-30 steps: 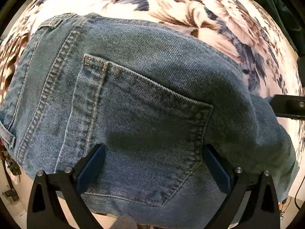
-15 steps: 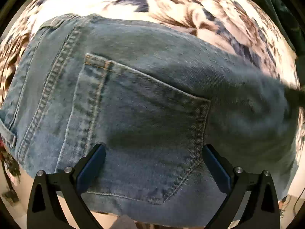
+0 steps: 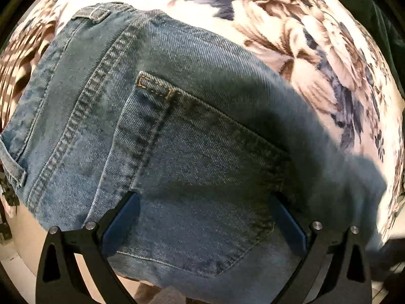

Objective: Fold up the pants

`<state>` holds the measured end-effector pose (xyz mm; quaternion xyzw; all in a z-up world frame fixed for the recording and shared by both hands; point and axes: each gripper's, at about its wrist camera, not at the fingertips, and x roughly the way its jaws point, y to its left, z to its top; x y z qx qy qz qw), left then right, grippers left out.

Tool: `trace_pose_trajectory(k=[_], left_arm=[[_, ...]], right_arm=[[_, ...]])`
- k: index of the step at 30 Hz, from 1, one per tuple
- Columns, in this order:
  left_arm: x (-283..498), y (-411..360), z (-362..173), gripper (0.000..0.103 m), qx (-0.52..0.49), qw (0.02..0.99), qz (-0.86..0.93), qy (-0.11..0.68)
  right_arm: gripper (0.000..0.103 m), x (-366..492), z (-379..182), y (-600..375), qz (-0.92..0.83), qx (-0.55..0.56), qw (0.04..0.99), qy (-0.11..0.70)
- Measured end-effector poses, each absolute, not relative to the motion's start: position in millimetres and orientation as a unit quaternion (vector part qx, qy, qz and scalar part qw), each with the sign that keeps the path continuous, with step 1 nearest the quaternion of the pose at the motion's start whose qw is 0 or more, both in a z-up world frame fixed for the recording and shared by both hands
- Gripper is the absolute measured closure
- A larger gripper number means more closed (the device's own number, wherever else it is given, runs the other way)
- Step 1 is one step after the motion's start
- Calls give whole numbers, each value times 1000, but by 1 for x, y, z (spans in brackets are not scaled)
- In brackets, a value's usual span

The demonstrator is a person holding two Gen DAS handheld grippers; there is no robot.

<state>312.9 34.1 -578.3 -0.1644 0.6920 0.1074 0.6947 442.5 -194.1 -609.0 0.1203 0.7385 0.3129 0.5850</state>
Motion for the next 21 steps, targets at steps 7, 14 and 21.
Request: trace_pose_trajectory(k=[7, 14, 21], left_arm=[[312, 31, -577, 0, -163, 697, 102, 691], [309, 25, -578, 0, -148, 703, 103, 688], [303, 7, -582, 0, -137, 708, 101, 686]], right_arm=[[45, 482, -641, -198, 284, 165, 567, 755], [46, 484, -693, -150, 261, 118, 527, 800], [90, 512, -646, -165, 245, 131, 593, 756]])
